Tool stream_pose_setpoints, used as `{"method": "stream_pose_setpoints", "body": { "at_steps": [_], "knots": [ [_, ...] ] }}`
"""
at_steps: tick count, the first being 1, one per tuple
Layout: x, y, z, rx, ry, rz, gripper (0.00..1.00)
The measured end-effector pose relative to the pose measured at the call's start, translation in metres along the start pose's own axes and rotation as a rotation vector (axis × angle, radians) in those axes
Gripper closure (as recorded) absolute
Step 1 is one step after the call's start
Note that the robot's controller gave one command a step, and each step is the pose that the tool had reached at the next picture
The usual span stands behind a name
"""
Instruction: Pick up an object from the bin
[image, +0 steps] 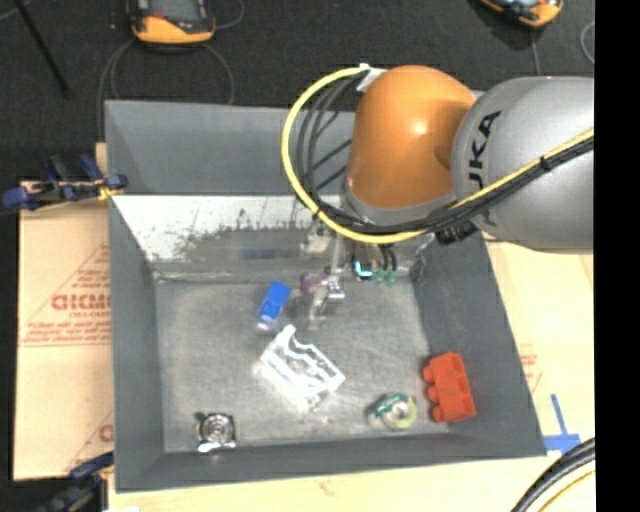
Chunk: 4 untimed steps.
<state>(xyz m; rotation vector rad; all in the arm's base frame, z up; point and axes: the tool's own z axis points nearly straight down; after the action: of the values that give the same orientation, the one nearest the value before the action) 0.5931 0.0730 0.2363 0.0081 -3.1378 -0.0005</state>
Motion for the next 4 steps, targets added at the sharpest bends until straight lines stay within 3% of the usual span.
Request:
{"method": "stream_pose_setpoints", "body": {
  "at_steps": [1,2,3,4],
  "knots": [
    [-0.047,0.002,0.150,0.001,-0.012,-0.471,0.00],
    [-0.064,-0.045,0.134,0.005,-0.011,-0.595,0.00],
    [-0.062,-0.036,0.135,0.003,-0.009,-0.696,0.00],
    [-0.060,0.033,0.159,0.009,-0.010,-1.073,0.00]
  ]
}}
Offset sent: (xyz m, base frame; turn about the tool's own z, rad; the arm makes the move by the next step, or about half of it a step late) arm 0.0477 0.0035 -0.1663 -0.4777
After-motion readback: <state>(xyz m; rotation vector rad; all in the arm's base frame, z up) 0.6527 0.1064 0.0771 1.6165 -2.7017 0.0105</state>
